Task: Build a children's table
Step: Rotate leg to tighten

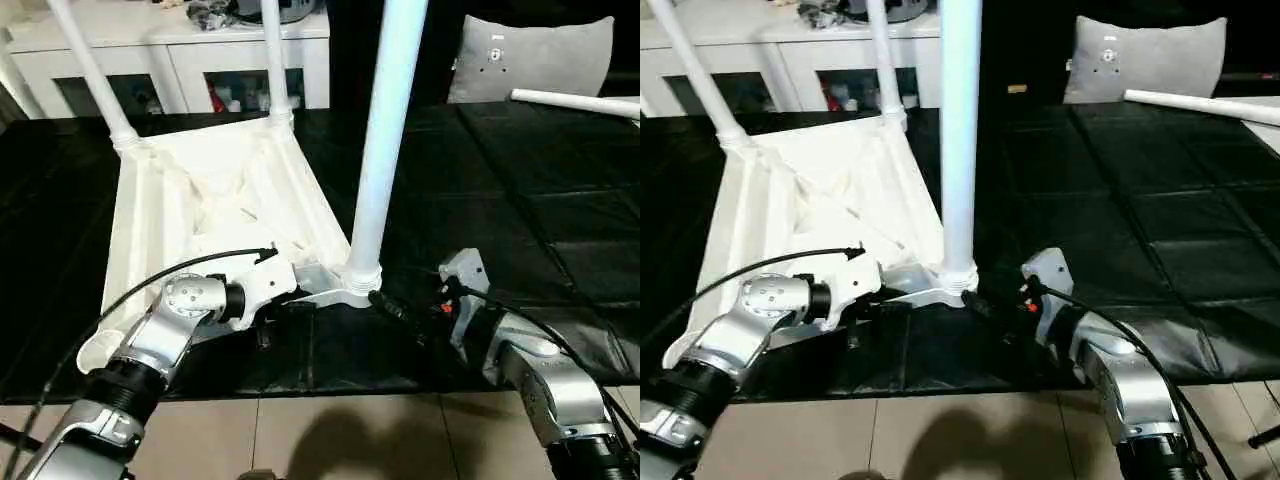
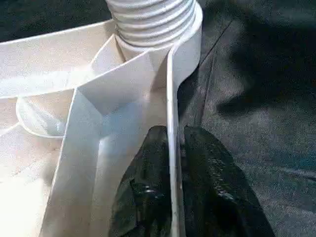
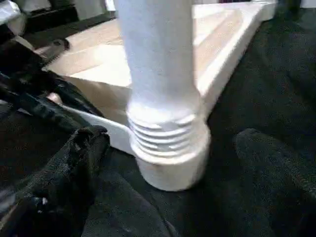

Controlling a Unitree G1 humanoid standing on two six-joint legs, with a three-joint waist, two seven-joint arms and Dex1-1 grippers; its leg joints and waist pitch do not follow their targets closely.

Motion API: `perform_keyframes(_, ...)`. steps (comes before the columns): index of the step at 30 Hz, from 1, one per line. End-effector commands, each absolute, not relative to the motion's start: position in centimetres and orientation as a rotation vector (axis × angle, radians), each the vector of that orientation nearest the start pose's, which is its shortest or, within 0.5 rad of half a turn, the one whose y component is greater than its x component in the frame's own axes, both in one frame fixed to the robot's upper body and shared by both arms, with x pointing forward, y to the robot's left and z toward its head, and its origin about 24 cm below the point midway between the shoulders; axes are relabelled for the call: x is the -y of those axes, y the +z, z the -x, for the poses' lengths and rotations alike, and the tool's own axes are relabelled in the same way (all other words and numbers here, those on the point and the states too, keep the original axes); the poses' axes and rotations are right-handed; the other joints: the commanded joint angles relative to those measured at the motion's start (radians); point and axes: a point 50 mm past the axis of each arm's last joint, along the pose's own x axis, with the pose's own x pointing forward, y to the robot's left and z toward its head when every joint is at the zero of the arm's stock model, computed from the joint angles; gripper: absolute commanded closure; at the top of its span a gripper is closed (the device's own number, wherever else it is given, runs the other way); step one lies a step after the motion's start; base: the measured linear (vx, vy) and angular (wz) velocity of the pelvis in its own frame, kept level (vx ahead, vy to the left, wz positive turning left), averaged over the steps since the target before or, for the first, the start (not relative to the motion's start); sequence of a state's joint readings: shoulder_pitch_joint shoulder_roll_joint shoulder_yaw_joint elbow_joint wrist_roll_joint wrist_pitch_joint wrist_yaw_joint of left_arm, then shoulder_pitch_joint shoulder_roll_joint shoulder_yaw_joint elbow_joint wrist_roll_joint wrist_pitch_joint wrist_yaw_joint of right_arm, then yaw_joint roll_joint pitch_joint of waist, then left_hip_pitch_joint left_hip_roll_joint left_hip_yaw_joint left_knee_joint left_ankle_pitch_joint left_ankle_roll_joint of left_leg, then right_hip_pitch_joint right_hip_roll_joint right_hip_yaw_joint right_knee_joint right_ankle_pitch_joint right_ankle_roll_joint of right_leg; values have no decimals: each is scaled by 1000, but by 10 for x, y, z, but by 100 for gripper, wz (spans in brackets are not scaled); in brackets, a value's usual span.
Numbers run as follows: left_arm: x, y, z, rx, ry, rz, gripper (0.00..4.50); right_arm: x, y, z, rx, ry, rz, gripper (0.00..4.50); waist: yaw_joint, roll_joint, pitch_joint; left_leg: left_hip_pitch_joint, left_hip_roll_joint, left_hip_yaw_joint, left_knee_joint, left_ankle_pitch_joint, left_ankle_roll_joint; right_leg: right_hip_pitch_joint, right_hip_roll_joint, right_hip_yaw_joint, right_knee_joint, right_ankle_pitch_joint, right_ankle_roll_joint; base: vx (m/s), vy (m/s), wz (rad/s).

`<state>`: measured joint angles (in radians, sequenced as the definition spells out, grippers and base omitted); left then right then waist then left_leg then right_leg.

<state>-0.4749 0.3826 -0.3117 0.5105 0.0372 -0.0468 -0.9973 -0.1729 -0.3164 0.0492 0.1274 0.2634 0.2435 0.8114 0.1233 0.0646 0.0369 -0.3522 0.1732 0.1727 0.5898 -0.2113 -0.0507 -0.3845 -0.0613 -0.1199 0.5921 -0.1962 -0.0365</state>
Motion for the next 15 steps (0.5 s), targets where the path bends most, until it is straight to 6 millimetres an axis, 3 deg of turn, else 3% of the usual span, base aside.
perform_keyframes(1, -136, 28, -302, -362, -1211, -495, 357, 159, 45, -267, -222, 867, -10, 0, 2, -14, -50, -3, 66, -27, -68, -125, 78, 44, -110, 72, -90, -314, -82, 0, 0, 0)
perform_keyframes(12, -138, 26, -308, -343, -1186, -403, 357, 157, 46, -265, -209, 885, -18, 0, 11, -16, -48, 0, 64, -27, -70, -147, 66, 43, -111, 71, -100, -388, -50, 0, 0, 0)
perform_keyframes(13, -139, 26, -309, -342, -1185, -403, 384, 157, 46, -265, -209, 885, -19, 0, 13, -15, -48, 2, 66, -28, -70, -148, 65, 42, -111, 71, -99, -381, -53, 0, 0, 0)
perform_keyframes(15, -141, 26, -310, -344, -1182, -411, 393, 158, 46, -264, -208, 888, -19, 0, 15, -16, -49, 1, 66, -28, -70, -147, 65, 42, -112, 72, -97, -368, -57, 0, 0, 0)
